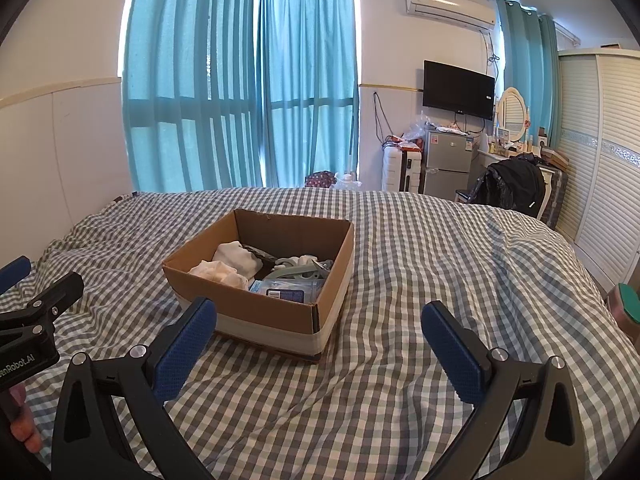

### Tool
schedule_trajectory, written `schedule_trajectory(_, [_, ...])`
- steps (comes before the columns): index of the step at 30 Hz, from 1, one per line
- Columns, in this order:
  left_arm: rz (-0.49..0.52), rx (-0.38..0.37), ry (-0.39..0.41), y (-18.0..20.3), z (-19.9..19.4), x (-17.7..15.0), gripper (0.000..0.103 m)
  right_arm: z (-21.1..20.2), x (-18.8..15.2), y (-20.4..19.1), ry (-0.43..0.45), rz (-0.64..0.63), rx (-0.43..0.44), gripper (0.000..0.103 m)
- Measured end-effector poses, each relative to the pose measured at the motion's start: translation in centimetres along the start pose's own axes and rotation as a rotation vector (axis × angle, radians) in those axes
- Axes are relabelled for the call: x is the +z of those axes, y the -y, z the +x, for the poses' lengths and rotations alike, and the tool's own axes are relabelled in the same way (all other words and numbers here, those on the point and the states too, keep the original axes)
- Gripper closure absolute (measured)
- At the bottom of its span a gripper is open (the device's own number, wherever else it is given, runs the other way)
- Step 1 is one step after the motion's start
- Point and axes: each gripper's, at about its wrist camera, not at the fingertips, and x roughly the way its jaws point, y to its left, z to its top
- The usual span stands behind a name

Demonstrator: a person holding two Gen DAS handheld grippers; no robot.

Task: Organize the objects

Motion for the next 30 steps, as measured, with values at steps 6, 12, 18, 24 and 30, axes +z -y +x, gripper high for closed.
schedule_trajectory(6, [0.002,0.002,0.002,0.05,-0.1,0.01,0.0,0.02,-0.19,-0.06,-0.003,-0.002,-0.002,0.0])
schedule_trajectory(12, [0.002,0.002,0.002,0.04,-0.13,0.01,0.0,0.02,-0.29,-0.14,-0.003,-0.003,-0.003,0.0])
schedule_trajectory(18, [0.005,0.001,0.0,0.07,-0.15,0.03,0.0,0.03,-0.36,-0.27,-0.004,-0.006,-0.002,0.0])
schedule_trajectory(24, [0.006,0.001,0.0,0.07,-0.11,0.07,0.0,0.02,-0.35,-0.3,-0.004,-0.006,-0.002,0.0])
schedule_trajectory(30, [0.003,-0.002,-0.005,0.12,-0.12,0.15,0.0,0.08,-0.21,-0.33,-0.005,-0.015,0.0,0.0])
